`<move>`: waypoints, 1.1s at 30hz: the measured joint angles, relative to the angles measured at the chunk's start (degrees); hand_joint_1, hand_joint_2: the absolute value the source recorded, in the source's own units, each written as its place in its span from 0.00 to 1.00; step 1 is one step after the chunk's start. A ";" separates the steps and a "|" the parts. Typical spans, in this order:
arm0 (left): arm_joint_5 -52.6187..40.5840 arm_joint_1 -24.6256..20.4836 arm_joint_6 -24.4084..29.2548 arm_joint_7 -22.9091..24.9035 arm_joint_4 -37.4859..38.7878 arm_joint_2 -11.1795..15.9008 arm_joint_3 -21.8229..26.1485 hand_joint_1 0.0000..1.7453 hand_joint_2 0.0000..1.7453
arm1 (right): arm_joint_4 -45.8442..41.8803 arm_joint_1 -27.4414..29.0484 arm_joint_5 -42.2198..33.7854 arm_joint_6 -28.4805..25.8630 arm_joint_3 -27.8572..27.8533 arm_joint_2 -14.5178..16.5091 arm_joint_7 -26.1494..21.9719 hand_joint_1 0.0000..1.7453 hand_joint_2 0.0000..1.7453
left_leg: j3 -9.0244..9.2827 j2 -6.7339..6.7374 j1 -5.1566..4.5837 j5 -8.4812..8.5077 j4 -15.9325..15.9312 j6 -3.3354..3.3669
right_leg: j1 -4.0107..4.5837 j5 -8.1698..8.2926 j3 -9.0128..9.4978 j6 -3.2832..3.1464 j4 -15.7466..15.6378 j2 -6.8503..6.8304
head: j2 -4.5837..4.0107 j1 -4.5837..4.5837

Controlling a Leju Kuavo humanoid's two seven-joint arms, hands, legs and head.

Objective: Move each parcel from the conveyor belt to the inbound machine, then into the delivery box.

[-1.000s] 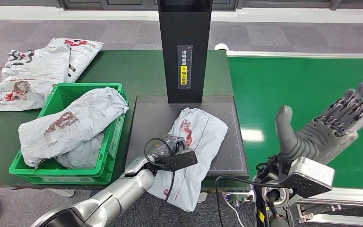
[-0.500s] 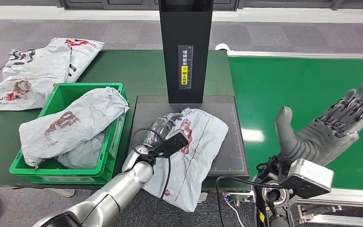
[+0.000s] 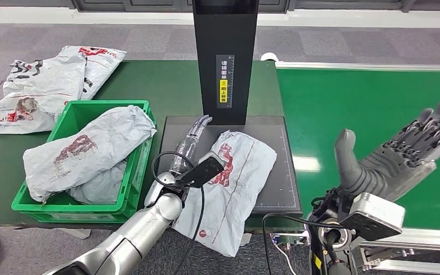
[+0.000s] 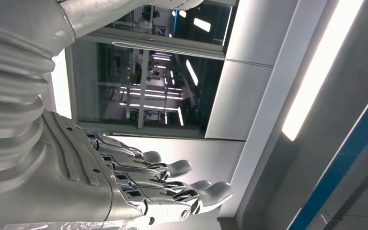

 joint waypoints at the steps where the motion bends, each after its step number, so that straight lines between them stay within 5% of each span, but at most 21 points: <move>1: 0.00 0.02 0.00 0.00 -0.08 0.02 0.00 0.00 1.00 | 0.00 0.00 0.00 0.00 0.00 0.00 0.00 0.00 1.00 | 0.00 0.00 0.00 0.00 0.00 0.00 | 0.00 0.00 0.00 0.00 0.00 0.00 | 0.00 0.00; 6: -0.12 0.06 -0.51 0.24 -0.16 0.08 0.01 0.00 1.00 | 0.00 0.00 0.02 0.00 0.00 0.00 0.10 0.00 1.00 | 0.00 0.00 0.00 0.00 0.00 0.00 | 0.00 0.00 0.00 0.00 0.00 0.00 | -0.01 0.00; 17: -5.79 -0.87 -11.18 5.44 8.14 -0.78 0.00 0.00 1.00 | 0.03 -0.09 1.02 0.04 0.00 0.00 2.92 0.00 1.00 | 0.00 0.02 0.00 0.00 0.00 0.00 | 0.00 0.00 -0.02 0.00 0.00 0.02 | -0.02 0.00; 33: -10.15 -3.38 -9.96 7.21 18.35 -2.07 0.00 0.00 1.00 | 0.08 -0.41 1.52 0.04 0.00 0.00 3.39 0.00 1.00 | 0.01 0.01 0.00 0.00 0.00 0.00 | 0.00 0.00 0.01 0.00 0.00 0.01 | -0.01 0.00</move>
